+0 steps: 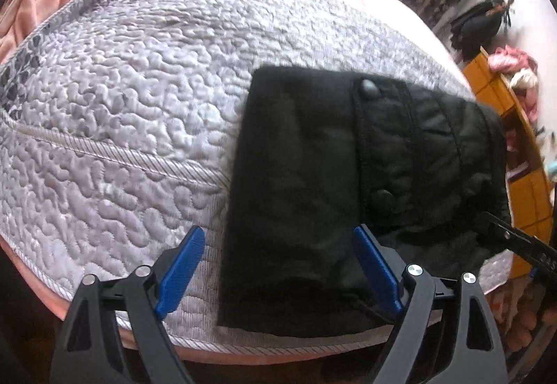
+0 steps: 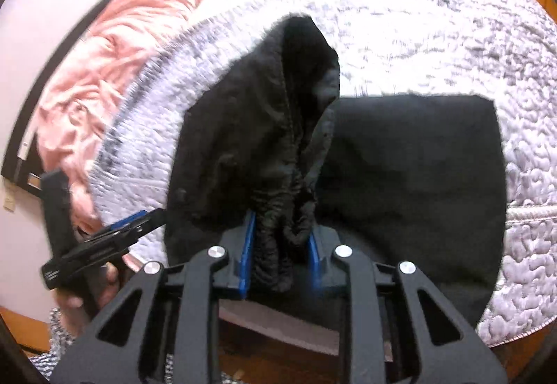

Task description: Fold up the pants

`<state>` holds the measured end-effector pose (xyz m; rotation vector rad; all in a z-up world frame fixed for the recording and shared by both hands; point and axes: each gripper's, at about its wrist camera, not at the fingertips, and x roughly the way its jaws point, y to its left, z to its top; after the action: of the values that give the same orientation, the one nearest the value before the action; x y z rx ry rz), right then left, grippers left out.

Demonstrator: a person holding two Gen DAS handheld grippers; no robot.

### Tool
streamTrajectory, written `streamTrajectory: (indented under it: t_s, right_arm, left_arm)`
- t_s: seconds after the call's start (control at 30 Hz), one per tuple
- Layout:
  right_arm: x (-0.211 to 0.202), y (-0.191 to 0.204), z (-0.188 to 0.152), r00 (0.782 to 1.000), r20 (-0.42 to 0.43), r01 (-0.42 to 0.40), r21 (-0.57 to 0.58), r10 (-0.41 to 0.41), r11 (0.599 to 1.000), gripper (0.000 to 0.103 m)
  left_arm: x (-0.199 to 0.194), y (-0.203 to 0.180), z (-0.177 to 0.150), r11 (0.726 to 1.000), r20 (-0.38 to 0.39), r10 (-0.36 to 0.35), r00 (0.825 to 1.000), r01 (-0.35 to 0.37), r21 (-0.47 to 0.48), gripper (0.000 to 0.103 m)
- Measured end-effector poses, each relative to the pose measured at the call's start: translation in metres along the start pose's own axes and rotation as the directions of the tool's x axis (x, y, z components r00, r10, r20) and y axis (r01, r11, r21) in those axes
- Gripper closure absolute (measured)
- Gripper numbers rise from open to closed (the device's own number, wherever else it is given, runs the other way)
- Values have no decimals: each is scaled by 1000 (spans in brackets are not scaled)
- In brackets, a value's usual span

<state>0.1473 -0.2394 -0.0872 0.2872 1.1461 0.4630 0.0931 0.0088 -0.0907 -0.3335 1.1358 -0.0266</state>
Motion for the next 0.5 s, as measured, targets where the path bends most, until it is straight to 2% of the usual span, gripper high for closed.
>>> streamTrajectory:
  t_s: [0.1, 0.23, 0.37, 0.5]
  right_arm:
    - [-27, 4, 3, 999, 45, -17, -13, 17, 1000, 79]
    - [-58, 2, 5, 996, 85, -13, -21, 15, 1000, 79]
    - [-86, -21, -1, 995, 101, 21, -5, -20, 1000, 79]
    - [-89, -44, -5, 994, 92, 49, 50, -53, 998, 78]
  left_arm:
    - [-12, 0, 5, 1000, 30, -14, 999, 15, -15, 16]
    - [-17, -14, 9, 999, 45, -25, 999, 24, 22, 16]
    - [-13, -34, 6, 998, 34, -29, 999, 27, 61, 16]
    - [-2, -52, 2, 994, 21, -14, 1000, 11, 111, 16]
